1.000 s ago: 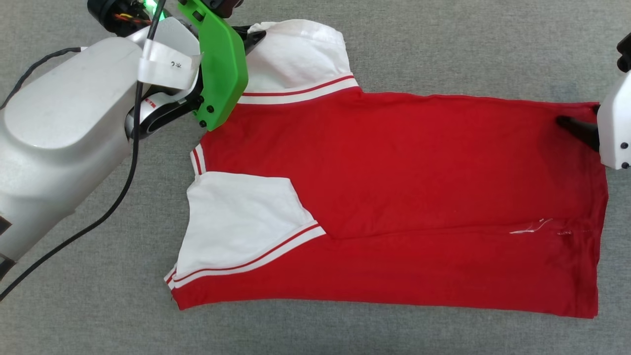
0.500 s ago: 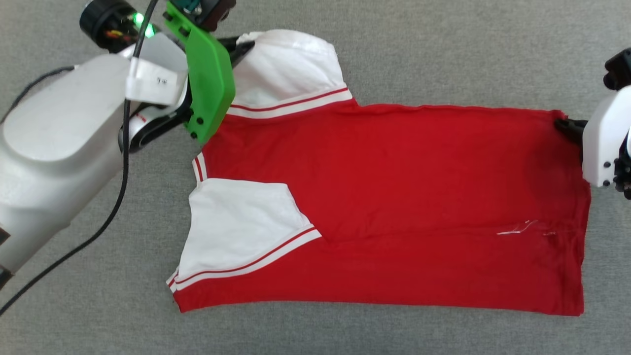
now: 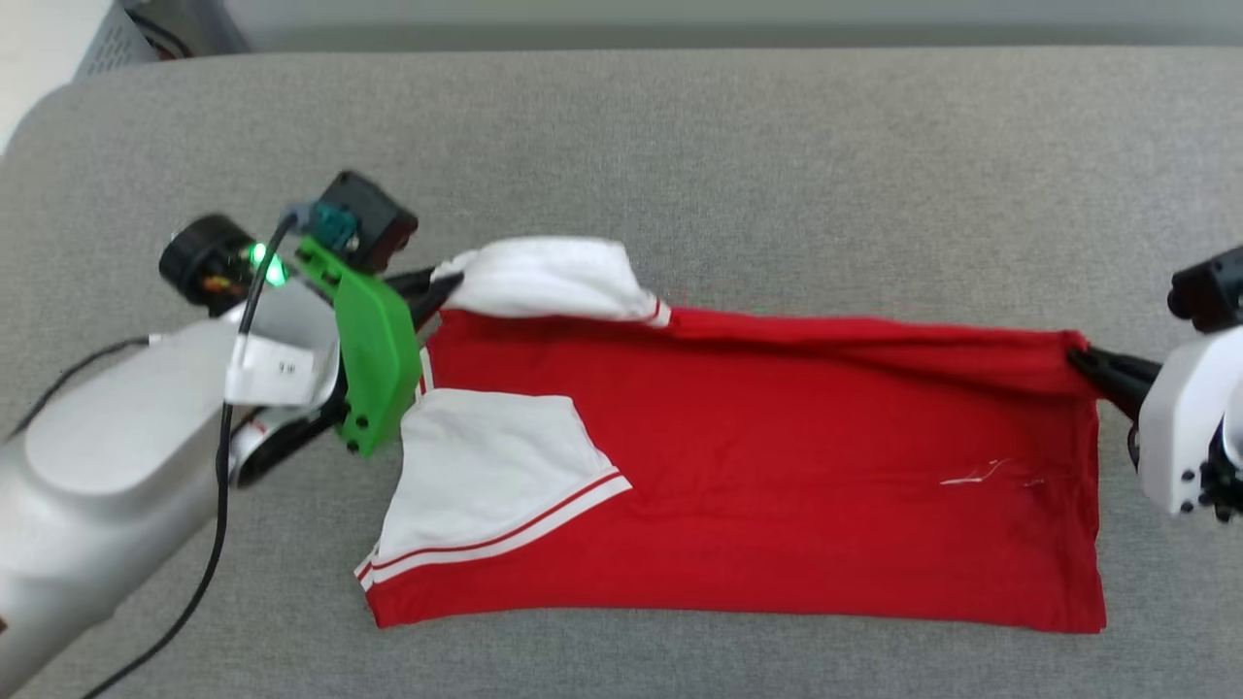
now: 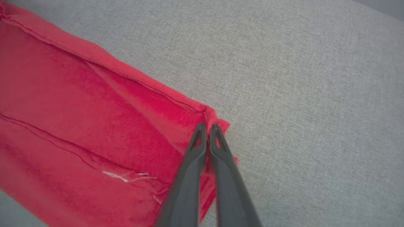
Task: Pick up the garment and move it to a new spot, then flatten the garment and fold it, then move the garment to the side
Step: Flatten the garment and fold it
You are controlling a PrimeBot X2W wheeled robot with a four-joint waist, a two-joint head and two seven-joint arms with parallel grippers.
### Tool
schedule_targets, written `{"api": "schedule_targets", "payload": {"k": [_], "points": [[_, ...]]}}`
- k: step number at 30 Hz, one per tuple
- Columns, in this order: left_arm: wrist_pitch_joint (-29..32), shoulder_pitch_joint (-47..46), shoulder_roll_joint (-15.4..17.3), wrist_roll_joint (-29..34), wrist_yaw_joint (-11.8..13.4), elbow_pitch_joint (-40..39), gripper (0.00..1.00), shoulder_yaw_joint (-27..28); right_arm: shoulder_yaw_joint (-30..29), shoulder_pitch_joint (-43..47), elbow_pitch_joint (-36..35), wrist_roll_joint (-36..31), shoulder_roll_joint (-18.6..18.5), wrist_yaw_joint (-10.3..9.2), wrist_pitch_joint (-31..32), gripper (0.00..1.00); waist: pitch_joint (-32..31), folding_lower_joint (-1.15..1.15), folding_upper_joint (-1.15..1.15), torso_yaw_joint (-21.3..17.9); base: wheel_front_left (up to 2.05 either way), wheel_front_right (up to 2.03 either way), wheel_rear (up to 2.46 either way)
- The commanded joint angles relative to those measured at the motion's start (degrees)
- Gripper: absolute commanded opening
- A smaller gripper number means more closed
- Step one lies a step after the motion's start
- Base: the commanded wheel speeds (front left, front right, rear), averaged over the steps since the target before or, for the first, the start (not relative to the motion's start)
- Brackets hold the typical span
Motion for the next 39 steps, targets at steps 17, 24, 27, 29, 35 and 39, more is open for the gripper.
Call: {"api": "schedule_targets", "payload": {"k": [17,24,27,29,35,39], "points": [[-3.7,21.4,5.3,-5.3,7.6,-8.0,0.0,0.1,-6.6,19.2,-4.9,0.0,1.3,-0.04,-1.2,0.0,-4.8,0.0,0.0,0.2,0.0,0.0,0.0],[-4.8,24.0,3.6,-5.9,7.4,-4.4,0.0,0.1,-7.1,22.2,-3.6,0.0,3.6,-0.04,0.0,0.0,-3.1,0.0,0.0,0.3,0.0,0.0,0.0],[-5.5,24.4,2.7,-5.8,7.0,-2.6,0.0,0.1,-7.1,22.8,-3.5,-0.4,4.3,-0.04,-0.2,0.0,-2.9,0.0,0.0,0.3,0.0,0.0,0.0],[-6.3,24.5,2.3,-5.8,7.0,-1.7,0.0,0.3,-7.6,23.1,-3.6,-0.4,4.8,-0.04,-0.8,0.05,-3.1,0.0,0.0,0.3,0.0,0.0,0.0],[-12.1,25.9,1.9,-4.5,10.3,-1.0,1.0,1.9,-11.2,25.0,-7.1,1.5,5.2,-0.04,-2.4,1.0,-5.5,0.0,0.0,0.0,0.0,0.0,0.0],[-19.3,28.4,2.6,-3.9,16.0,-3.1,1.0,4.7,-18.8,27.6,-13.7,3.6,3.1,-0.04,-1.8,1.0,-6.9,0.0,0.0,-0.3,0.0,0.0,0.0]]}}
